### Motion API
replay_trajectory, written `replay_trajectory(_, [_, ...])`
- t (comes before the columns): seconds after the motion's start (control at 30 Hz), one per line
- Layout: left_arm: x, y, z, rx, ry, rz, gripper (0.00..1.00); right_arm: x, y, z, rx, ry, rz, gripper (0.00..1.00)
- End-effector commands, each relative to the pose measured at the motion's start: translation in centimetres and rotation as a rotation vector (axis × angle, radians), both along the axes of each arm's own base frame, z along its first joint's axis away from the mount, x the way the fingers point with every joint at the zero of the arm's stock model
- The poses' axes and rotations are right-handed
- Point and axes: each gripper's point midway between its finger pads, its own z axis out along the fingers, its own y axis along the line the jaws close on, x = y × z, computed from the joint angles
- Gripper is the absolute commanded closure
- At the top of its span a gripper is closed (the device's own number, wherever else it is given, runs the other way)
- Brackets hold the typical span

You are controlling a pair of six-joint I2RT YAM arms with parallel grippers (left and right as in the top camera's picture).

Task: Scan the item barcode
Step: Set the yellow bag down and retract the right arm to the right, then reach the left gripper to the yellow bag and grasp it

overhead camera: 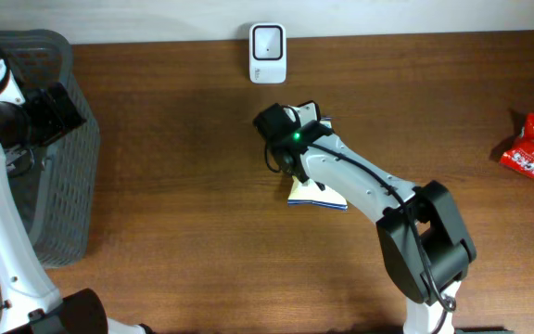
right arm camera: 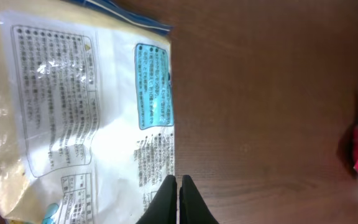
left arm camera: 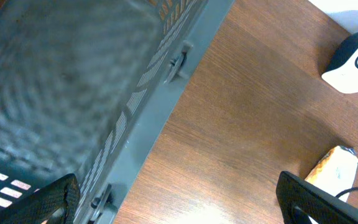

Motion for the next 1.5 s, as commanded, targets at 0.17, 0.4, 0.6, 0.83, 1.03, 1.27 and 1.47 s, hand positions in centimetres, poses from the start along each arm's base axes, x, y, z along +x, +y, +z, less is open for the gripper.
replay_trajectory(0.17, [-0.1, 0.0, 0.1, -0.012, -0.006, 0.008, 0.01, 2.5, -7.7, 8.7, 0.532, 0.116, -0.262, 0.01])
replay_trajectory(0.4, [-0.1, 0.0, 0.1, -0.012, -0.006, 0.008, 0.01, 0.4, -23.3, 7.6, 0.572, 0.102, -0.638, 0.01])
replay_trajectory(0.6, [1.2, -0.5, 0.8, -0.060, -0.069, 0.024, 0.01, -0.9, -28.1, 7.6, 0.581, 0.068, -0.754, 0.01])
replay_trajectory(0.83, [-1.0, -15.2, 4.4, -0.537, -0.191, -0.618, 0.14, -1.0, -28.2, 7.6, 0.581, 0.068, -0.756, 0.01])
replay_trajectory(1.03, [-1.6, -23.0, -0.8, -0.242, 0.034, -0.759, 0.01, -1.0, -28.2, 7.6, 0.582, 0.068, -0.756, 0.01])
replay_trajectory(1.27, [0.4, -33.0, -13.0, -0.238, 0.181, -0.838, 0.01, -1.0, -28.2, 7.6, 0.582, 0.068, -0.756, 0.01])
replay_trajectory(1.47, [6.3, -37.1, -24.3, -0.258, 0.138, -0.819, 0.01, -1.0, -28.2, 7.6, 0.582, 0.068, -0.756, 0.01])
